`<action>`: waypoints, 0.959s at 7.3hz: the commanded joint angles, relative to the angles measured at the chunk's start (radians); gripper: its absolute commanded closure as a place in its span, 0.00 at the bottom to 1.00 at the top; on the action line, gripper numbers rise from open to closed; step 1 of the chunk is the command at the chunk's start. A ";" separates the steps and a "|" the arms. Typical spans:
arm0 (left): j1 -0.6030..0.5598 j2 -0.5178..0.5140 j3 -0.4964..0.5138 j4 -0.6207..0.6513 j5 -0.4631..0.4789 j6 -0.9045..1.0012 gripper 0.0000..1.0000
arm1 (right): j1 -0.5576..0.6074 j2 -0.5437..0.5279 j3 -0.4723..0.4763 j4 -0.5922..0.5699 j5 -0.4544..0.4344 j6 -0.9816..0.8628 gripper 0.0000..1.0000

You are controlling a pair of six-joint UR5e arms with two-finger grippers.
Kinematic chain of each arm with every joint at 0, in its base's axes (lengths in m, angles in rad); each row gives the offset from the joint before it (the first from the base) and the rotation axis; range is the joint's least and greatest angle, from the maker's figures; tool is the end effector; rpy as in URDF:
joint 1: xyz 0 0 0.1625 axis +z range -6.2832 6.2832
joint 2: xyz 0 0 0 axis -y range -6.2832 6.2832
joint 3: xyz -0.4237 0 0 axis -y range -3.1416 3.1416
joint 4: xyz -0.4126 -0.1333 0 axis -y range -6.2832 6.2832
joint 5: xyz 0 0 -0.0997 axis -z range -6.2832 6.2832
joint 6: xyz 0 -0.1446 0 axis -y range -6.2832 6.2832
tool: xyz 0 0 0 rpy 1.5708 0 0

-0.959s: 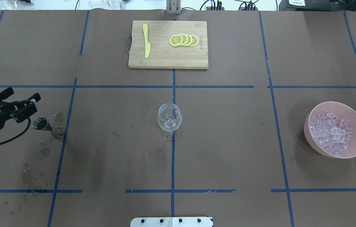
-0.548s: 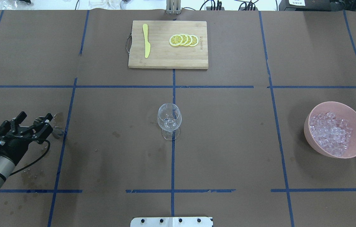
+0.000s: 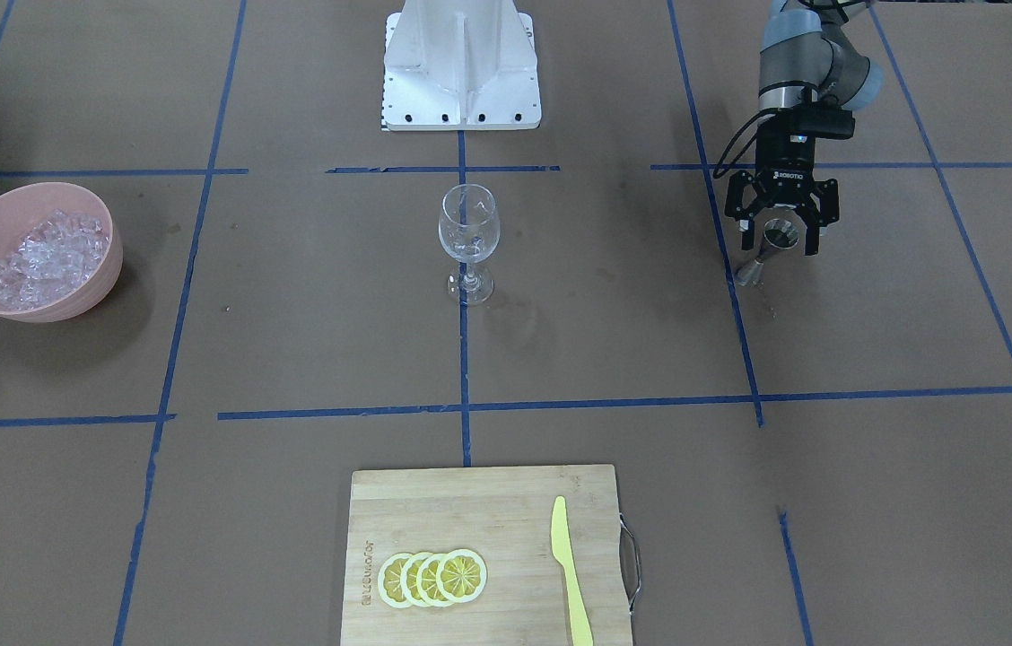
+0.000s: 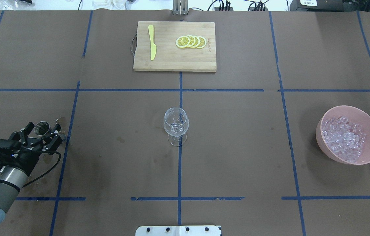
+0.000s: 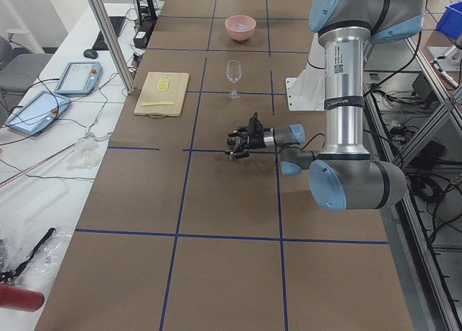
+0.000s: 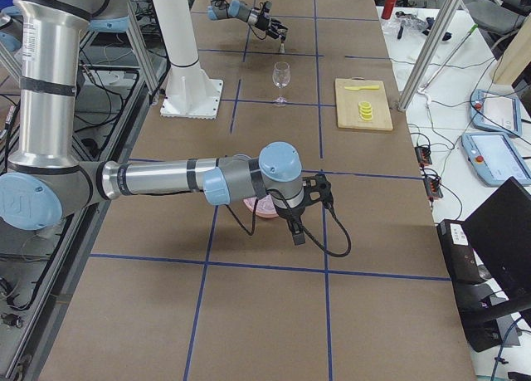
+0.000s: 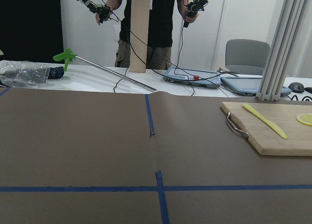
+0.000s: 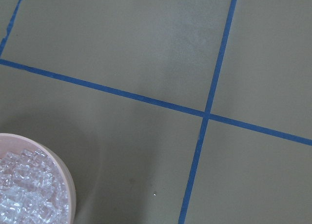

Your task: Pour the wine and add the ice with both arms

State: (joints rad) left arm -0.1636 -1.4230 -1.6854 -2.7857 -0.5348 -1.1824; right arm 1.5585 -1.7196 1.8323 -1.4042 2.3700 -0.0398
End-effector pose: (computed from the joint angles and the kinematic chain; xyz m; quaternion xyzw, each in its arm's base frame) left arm 0.4079 -0.3285 0.5310 0.5275 0.3536 -0.1932 0.7479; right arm 0.0239 -0.4711 0.6046 0.1335 -0.3835 -0.0779 0.9105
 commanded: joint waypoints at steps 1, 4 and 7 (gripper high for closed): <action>0.015 -0.022 0.045 0.000 0.003 0.000 0.19 | 0.000 0.002 -0.001 0.001 0.000 0.005 0.00; 0.032 -0.043 0.069 0.000 0.003 0.000 0.43 | 0.000 0.005 -0.001 0.001 0.000 0.005 0.00; 0.035 -0.042 0.069 -0.002 0.004 -0.002 0.51 | 0.000 0.006 -0.001 -0.001 0.000 0.006 0.00</action>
State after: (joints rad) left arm -0.1297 -1.4654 -1.6171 -2.7871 -0.5319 -1.1830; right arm 1.5586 -1.7140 1.8316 -1.4050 2.3700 -0.0349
